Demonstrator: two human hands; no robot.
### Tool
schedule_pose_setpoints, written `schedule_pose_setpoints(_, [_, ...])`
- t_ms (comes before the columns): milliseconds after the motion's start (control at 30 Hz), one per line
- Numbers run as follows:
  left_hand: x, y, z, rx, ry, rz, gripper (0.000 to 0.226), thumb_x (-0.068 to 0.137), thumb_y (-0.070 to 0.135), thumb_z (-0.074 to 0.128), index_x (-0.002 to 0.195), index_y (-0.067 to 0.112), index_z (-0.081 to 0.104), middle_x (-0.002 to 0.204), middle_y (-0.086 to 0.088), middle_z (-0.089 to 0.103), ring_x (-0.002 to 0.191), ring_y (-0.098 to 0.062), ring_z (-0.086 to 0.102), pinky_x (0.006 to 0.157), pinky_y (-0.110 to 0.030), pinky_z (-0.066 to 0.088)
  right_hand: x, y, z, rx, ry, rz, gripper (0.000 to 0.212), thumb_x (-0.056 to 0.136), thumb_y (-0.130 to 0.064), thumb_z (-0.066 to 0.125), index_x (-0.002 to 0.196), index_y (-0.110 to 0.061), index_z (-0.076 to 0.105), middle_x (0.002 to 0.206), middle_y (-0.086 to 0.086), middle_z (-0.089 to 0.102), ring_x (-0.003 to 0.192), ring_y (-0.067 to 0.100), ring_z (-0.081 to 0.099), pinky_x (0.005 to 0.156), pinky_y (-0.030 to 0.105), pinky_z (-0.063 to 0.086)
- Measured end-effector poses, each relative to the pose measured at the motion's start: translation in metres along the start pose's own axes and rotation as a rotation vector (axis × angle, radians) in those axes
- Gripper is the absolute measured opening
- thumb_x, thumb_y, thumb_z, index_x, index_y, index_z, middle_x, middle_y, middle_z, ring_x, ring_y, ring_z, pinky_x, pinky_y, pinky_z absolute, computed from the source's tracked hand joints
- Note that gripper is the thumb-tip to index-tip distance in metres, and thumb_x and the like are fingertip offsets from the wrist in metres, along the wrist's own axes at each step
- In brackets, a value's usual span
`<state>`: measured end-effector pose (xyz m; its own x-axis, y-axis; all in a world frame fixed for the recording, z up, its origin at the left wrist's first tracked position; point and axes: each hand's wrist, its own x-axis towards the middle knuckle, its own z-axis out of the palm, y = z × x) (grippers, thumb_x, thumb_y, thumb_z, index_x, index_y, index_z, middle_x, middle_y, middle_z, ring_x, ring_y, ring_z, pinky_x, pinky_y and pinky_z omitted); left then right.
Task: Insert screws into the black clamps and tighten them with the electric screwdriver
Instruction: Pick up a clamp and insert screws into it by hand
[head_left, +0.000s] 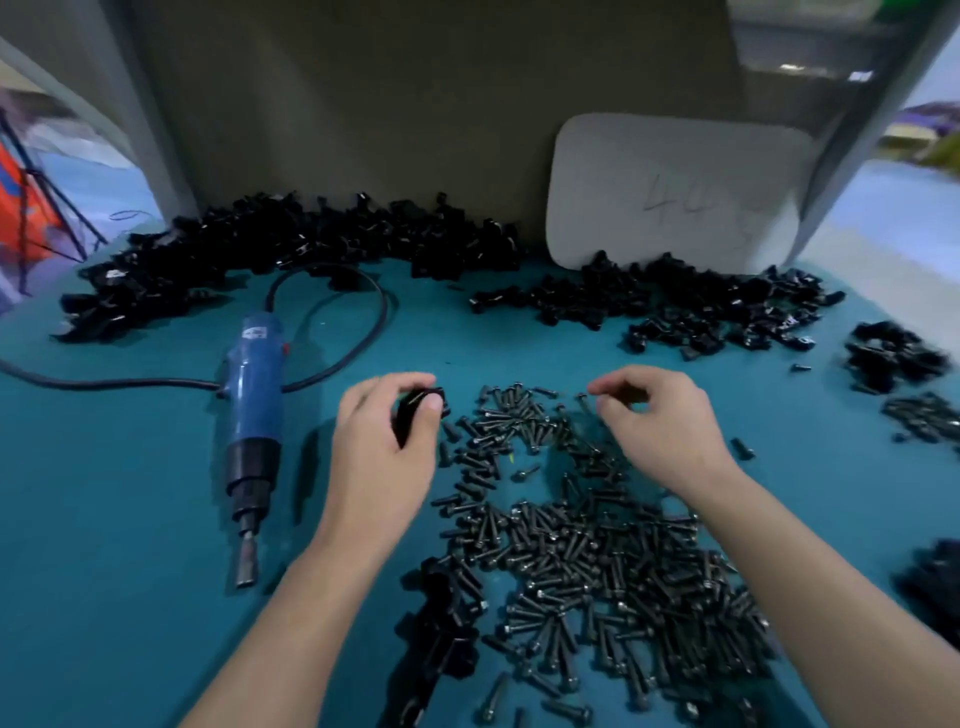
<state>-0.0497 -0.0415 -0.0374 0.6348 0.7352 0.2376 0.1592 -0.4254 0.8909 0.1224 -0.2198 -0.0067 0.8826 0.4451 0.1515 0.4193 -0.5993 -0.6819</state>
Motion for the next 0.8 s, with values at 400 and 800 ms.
schedule_pose_setpoints(400, [-0.009,-0.001,0.004,0.071,0.206,0.023,0.011,0.099,0.043,0.057,0.103,0.053,0.059,0.099,0.017,0.066,0.062,-0.001,0.052,0.059,-0.015,0.041,0.13,0.025,0.024,-0.502,0.014,-0.168,0.05,0.1,-0.022,0.051,0.148,-0.012,0.045,0.142,0.013,0.05,0.131,0.033,0.045,0.104,0.045,0.044])
schedule_pose_setpoints(800, [-0.005,-0.016,0.009,0.0,0.254,0.022,0.015,0.092,0.049,0.06,0.107,0.052,0.065,0.111,0.039,0.063,0.102,-0.001,0.069,0.082,-0.023,0.05,0.19,0.029,0.051,-0.661,0.039,-0.185,0.038,0.103,-0.034,0.047,0.139,-0.027,0.057,0.126,0.013,0.064,0.124,0.037,0.04,0.098,0.048,0.034])
